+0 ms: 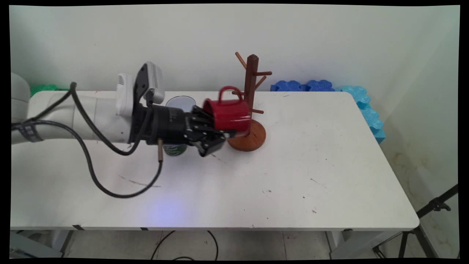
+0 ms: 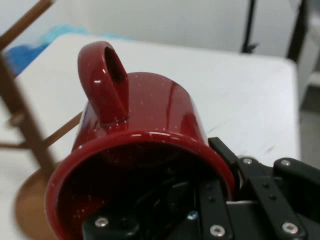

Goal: Place the picked object on the table

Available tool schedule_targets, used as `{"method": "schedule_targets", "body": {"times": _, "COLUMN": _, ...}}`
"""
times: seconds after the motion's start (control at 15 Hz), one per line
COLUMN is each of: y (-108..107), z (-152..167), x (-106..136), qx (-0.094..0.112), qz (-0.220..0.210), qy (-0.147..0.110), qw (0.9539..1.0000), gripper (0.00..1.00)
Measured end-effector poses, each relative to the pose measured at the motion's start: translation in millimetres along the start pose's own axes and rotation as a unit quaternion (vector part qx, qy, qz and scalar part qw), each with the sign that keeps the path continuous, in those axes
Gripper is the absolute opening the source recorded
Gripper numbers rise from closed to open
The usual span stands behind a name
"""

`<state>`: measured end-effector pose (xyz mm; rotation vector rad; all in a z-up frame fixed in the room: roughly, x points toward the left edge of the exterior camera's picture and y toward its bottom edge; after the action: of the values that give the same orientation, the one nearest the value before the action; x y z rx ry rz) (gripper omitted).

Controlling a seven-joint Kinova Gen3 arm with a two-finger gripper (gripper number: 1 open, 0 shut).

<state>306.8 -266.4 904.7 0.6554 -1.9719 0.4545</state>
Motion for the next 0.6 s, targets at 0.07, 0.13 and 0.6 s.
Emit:
{"method": "schedule_targets", "body": {"times": 0.07, "y": -4.4, "z": -4.1, "x": -2.4, "qx": 0.011, "qz": 0.005, "qy": -0.008, "qw": 0.9999, "gripper": 0.0}}
{"method": "schedule_targets", "body": {"times": 0.13, "y": -8.9, "z": -8.2, "x": -4.8, "qx": 0.02, "qz": 0.008, "qy": -0.015, "qw": 0.9997, "gripper": 0.0}}
{"method": "schedule_targets", "body": {"times": 0.6, "y": -42.2, "z": -37.5, "x": -23.7, "qx": 0.025, "qz": 0.016, "qy": -0.033, "qw": 0.999, "gripper": 0.0}}
